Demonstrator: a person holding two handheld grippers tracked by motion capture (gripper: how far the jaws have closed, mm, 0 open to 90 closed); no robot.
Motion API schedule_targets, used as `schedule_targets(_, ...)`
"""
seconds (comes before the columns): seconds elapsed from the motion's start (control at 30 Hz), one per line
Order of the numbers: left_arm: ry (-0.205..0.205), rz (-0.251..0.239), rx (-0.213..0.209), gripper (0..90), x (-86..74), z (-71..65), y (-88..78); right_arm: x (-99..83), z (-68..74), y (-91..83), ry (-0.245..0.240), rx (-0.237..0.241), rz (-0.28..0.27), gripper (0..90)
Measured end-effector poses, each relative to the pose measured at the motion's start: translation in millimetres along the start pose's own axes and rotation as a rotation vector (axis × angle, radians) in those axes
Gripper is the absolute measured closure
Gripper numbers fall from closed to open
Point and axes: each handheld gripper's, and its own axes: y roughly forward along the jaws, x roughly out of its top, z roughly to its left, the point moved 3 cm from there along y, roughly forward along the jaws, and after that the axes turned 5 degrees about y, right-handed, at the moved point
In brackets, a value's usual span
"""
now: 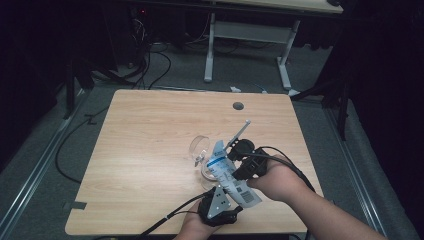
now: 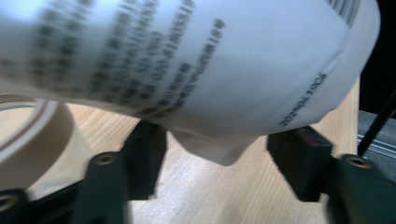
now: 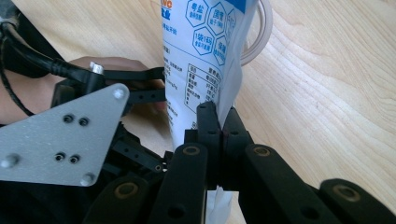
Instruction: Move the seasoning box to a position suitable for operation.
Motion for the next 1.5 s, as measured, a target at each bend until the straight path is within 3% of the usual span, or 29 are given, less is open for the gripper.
schedule_targets(0.13,0.022,0.008,0.017,46.1,1.4,-2.6,-1.5,-1.6,-1.9,0.0,0.009,-0.001,-0.009,89.7)
schedule_targets(0.47,-0.002,0.018,-0.003,53.6,4.7,-7.3,0.3,-3.6,-4.6,2.4,0.019,0.000,-0.024,89.5)
schedule_targets(1.17,-0.024,0.017,-0.029,58.2,8.5,-8.5,1.8,-5.9,-10.6,8.2,0.046,-0.011,-0.067,88.9)
schedule_targets(1.5,-0.026,0.011,-0.033,58.5,13.2,-7.7,2.3,-2.3,-12.4,6.9,0.027,-0.026,-0.082,89.6)
